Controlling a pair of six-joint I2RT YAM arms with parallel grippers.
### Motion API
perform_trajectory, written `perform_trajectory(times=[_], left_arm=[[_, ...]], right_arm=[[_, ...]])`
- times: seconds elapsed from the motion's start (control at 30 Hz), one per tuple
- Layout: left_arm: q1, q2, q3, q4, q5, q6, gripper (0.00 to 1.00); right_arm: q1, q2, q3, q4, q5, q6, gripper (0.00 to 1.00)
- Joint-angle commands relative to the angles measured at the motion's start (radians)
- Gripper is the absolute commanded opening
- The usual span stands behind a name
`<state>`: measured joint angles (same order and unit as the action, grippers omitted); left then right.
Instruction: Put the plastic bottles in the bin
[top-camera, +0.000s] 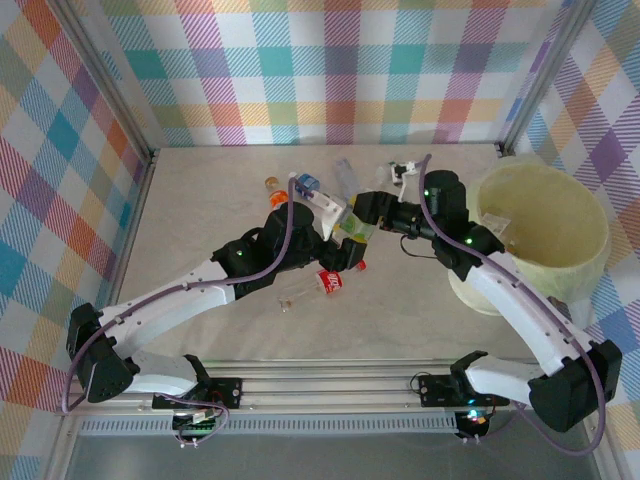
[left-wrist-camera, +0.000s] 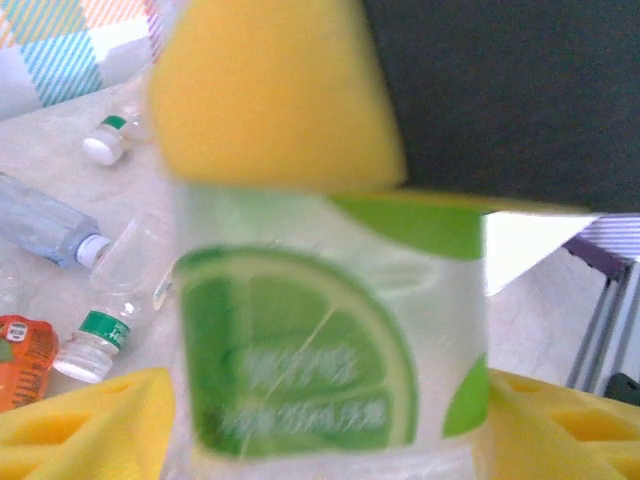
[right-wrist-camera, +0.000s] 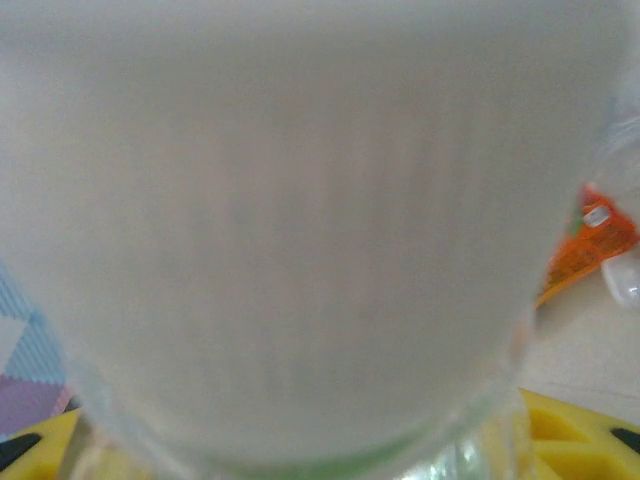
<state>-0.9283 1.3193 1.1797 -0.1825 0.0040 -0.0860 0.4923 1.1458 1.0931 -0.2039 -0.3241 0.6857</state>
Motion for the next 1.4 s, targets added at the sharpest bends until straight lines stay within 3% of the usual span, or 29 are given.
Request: perform_trajectory(times=[0.0, 0.2, 0.6, 0.87, 1.37], left_arm=[[-0.004, -0.033, -0.038, 0.057, -0.048, -0.017, 0.84], [-0.003, -0.097, -0.110, 0.130, -0.174, -0.043, 1.00], [0.027, -0.193, -0.201, 0.138, -0.467, -0.165, 1.00], [0.060, -0.207, -0.213, 0.078, -0.529, -0.247, 1.00], [0.154, -0.187, -0.219, -0.087, -0.618, -0.465, 1.00]], right_arm=[[-0.002, -0.066, 0.024, -0.059, 0.162, -0.088, 0.41], [-0.035, -0.153, 0.033, -0.093, 0.309, -0.214, 0.34], [-0.093, -0.202, 0.217, -0.216, 0.571, -0.564, 0.31], [-0.184, -0.139, 0.368, -0.325, 0.753, -0.733, 0.31], [-0.419, -0.108, 0.373, -0.539, 0.962, -0.776, 0.28]])
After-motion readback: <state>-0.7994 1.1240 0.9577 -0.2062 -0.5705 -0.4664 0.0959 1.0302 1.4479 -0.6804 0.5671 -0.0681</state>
